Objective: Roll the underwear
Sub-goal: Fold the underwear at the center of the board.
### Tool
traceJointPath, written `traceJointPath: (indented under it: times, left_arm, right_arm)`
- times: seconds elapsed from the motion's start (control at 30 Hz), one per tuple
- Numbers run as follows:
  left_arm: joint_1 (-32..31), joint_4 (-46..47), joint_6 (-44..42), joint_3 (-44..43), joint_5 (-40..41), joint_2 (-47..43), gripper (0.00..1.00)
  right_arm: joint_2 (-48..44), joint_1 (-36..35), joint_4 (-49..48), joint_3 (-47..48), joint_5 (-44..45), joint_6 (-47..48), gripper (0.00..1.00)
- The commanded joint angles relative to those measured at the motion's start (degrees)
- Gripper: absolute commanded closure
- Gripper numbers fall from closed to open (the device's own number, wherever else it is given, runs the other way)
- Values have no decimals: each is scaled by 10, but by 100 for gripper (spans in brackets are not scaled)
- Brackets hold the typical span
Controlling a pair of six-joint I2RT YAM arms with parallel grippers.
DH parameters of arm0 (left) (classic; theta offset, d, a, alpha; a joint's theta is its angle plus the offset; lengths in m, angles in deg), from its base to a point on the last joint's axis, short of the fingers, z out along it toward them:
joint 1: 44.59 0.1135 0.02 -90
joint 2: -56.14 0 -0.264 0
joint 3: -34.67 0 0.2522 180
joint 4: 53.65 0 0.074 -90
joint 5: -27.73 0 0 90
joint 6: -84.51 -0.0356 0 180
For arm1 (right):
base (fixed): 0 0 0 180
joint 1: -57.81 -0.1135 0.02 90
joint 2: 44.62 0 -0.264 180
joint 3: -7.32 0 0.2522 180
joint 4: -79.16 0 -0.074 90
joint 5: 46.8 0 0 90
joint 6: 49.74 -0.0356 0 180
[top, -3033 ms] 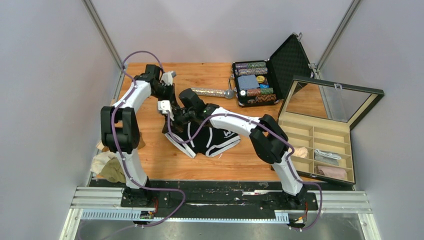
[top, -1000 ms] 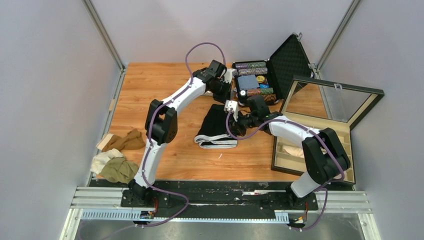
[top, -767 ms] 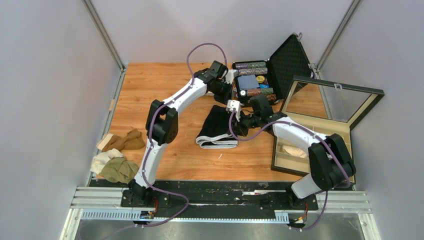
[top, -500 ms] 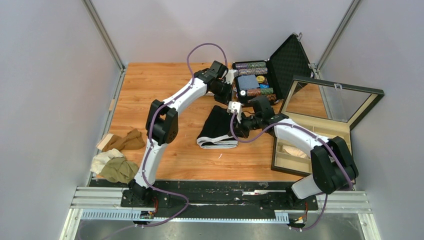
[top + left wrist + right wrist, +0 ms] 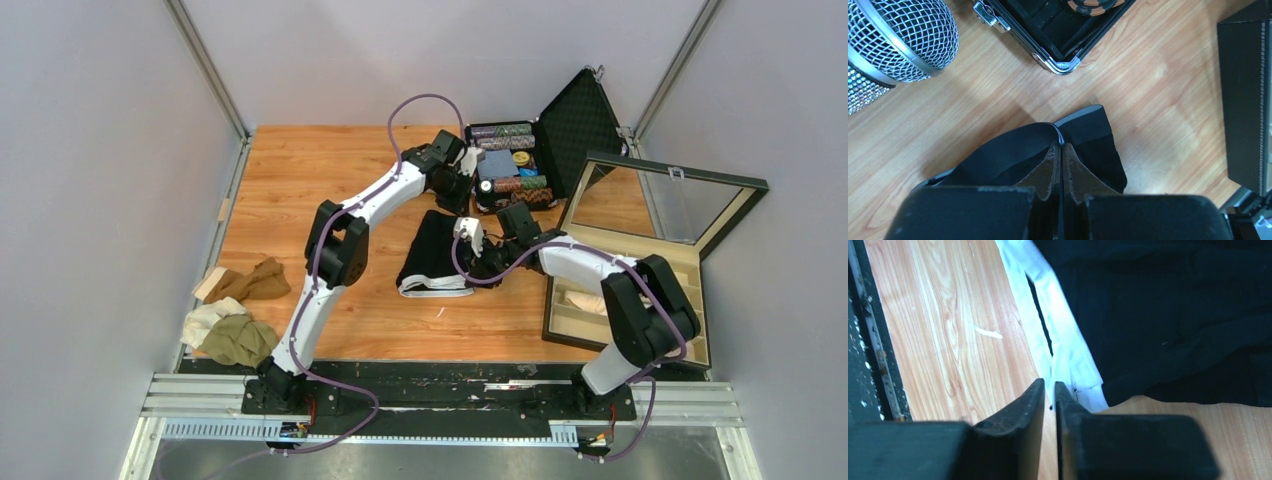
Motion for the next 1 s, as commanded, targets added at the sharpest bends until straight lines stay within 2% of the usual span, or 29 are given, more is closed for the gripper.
traceJointPath:
  times: [0.0,0.03,0.13,0.3,0.4,0.5,0.6,0.7,0.83,0.97]
  left_arm:
    - [-5,20,-20,-34,23,10,93]
    - [-5,17,-22,-34,28,8,81]
    - [-3,8,-29,-39,43,-8,60]
    - [37,20,-30,-24,23,-111,48]
    - [66,64,-35,68,14,-186,41]
    - [91,71,-49,184,17,-258,39]
    - [108,45,-41,261,-9,-289,40]
    - [109,48,-46,353,-49,-310,41]
    - [109,63,-32,435,-76,-330,42]
    - [109,64,-41,466,-95,-346,43]
  right_arm:
    - [9,1,52,26,-2,19,79]
    - [6,1,67,33,-5,18,75]
    - [-24,10,108,74,-7,-9,68]
    - [-93,93,131,144,-22,-101,64]
    - [-63,135,114,182,10,-168,58]
    - [15,142,111,233,55,-217,55]
    - [85,148,77,263,71,-283,52]
    - [142,148,71,302,45,-340,51]
    - [194,140,69,337,66,-378,54]
    - [227,139,60,349,75,-409,56]
